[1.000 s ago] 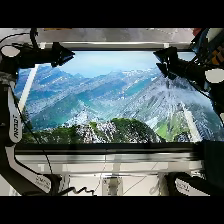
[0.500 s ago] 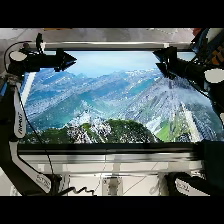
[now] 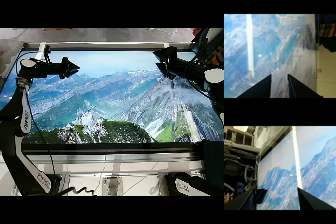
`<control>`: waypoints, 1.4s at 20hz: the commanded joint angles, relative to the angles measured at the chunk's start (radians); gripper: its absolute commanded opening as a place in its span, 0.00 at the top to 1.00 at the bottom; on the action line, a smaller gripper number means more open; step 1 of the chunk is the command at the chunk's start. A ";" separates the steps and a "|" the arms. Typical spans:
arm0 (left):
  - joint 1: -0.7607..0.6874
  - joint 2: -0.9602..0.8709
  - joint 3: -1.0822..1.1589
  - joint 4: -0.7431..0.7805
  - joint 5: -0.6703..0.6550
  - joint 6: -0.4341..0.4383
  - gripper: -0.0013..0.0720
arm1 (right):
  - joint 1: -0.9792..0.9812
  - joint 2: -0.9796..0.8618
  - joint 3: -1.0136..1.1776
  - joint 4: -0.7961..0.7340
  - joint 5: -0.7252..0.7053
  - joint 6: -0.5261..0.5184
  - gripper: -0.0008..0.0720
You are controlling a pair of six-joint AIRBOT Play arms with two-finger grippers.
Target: Fold the clothes and pants, and hang the long-sleeved shirts on hangers.
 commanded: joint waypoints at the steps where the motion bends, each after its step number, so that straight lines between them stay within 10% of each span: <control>1: 0.001 -0.058 0.000 0.000 0.000 0.000 0.67 | 0.001 0.000 0.000 -0.001 0.000 0.000 0.18; 28: -0.058 0.015 0.001 0.008 0.000 0.000 0.67 | 0.001 -0.001 0.000 -0.001 0.000 0.000 0.18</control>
